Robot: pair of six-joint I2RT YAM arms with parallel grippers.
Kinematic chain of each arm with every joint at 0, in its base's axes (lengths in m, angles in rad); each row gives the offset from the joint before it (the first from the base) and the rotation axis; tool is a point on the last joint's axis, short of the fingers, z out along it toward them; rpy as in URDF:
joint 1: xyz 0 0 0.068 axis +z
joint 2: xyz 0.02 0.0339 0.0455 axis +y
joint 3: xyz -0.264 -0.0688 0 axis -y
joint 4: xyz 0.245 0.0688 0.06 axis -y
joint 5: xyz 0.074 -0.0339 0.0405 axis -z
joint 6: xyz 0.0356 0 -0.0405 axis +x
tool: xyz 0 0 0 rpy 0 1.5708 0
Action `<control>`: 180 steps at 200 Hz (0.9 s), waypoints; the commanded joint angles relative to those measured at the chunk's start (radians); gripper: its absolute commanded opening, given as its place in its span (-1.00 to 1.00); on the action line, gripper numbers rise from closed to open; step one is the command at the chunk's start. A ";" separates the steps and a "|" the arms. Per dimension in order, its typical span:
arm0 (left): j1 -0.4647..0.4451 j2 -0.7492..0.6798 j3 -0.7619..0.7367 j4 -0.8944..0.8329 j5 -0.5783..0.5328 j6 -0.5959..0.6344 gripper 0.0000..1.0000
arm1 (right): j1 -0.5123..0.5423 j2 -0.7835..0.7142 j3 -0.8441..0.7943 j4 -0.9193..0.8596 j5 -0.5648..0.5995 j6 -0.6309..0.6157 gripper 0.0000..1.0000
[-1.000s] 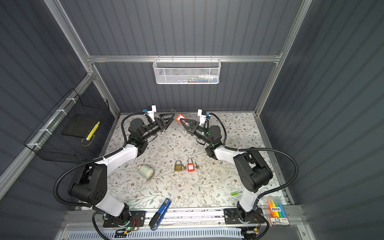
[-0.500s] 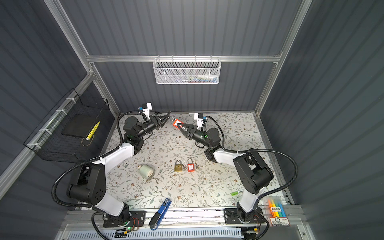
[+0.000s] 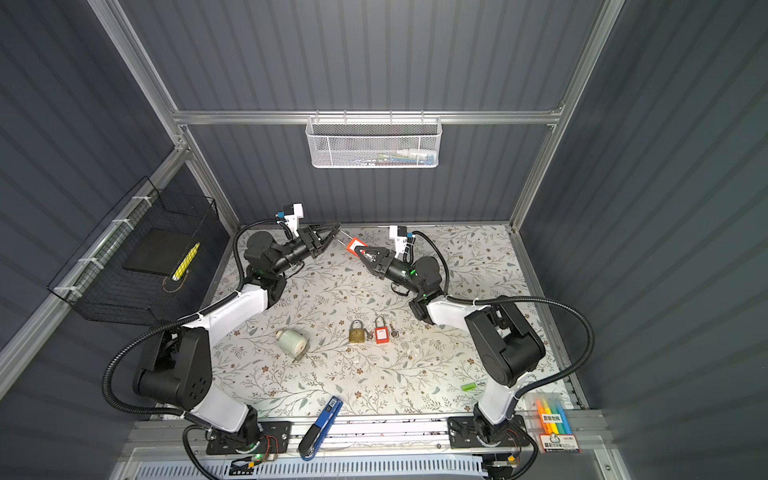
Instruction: Lock with the key
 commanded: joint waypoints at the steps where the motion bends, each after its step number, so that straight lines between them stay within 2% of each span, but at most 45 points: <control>1: -0.004 0.006 0.007 0.032 0.016 -0.004 -0.47 | -0.001 0.010 0.017 0.028 -0.015 -0.032 -1.00; 44: -0.004 0.011 0.005 0.042 0.022 -0.014 -0.82 | -0.002 0.012 0.023 0.032 -0.025 -0.041 -1.00; 54: -0.004 0.010 0.002 0.042 0.022 -0.014 -1.00 | -0.003 0.015 0.026 0.039 -0.024 -0.038 -1.00; 93: -0.004 0.017 -0.007 0.080 0.032 -0.052 -1.00 | -0.002 0.033 0.052 0.058 -0.047 -0.031 -1.00; 131: -0.012 0.013 -0.017 0.124 0.026 -0.106 -1.00 | -0.001 0.037 0.065 0.042 -0.057 -0.078 -1.00; 180: -0.047 -0.006 -0.031 0.046 0.038 -0.025 -1.00 | 0.007 0.083 0.147 0.121 -0.101 0.024 -1.00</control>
